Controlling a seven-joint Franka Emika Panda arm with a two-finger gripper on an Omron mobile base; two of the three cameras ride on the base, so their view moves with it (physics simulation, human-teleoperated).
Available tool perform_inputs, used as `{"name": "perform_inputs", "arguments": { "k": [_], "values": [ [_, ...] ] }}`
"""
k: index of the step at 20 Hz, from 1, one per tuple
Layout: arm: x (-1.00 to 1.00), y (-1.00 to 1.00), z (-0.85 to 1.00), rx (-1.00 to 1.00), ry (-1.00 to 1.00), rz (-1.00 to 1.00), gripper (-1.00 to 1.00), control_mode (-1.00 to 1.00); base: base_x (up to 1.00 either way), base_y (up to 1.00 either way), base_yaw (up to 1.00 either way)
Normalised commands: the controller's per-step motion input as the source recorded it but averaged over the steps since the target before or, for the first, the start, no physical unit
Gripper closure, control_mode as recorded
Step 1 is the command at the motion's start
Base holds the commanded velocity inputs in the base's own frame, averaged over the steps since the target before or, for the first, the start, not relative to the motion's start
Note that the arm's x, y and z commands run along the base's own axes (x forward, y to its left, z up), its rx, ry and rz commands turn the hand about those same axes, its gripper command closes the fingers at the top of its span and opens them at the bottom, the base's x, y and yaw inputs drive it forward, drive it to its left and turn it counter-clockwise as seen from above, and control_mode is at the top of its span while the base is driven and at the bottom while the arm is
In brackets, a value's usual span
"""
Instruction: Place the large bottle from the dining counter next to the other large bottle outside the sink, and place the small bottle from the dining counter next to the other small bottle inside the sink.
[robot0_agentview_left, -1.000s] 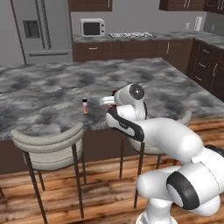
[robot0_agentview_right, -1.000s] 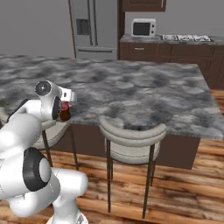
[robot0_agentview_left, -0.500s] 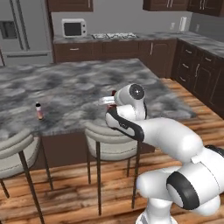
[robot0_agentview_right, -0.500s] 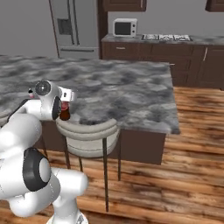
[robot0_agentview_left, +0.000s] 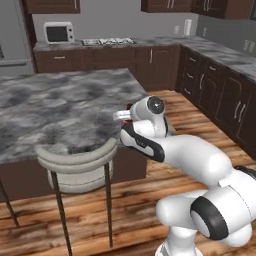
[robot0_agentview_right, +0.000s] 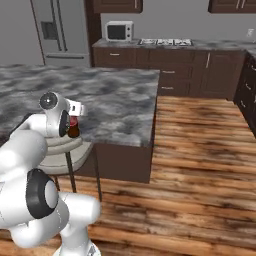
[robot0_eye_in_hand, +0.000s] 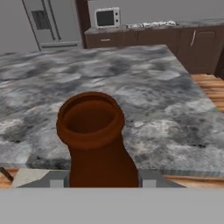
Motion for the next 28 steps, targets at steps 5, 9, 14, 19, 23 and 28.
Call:
{"name": "perform_inputs", "arguments": {
  "k": [5, 9, 14, 19, 23, 28],
  "values": [
    [0.00, 0.00, 0.00, 0.00, 0.00, 0.00, 1.00, 1.00, -0.11, -0.67, -0.27],
    [0.00, 0.00, 0.00, 0.00, 0.00, 0.00, 1.00, 1.00, -0.02, -0.64, -0.32],
    [0.00, 0.00, 0.00, 0.00, 0.00, 0.00, 1.00, 1.00, 0.00, -0.65, -0.27],
    [0.00, 0.00, 0.00, 0.00, 0.00, 0.00, 1.00, 1.00, 0.27, -0.76, -0.20],
    [0.00, 0.00, 0.00, 0.00, 0.00, 0.00, 1.00, 1.00, 0.36, -0.75, -0.24],
    [0.00, 0.00, 0.00, 0.00, 0.00, 0.00, 1.00, 1.00, 0.44, -0.84, -0.26]
  ]
}}
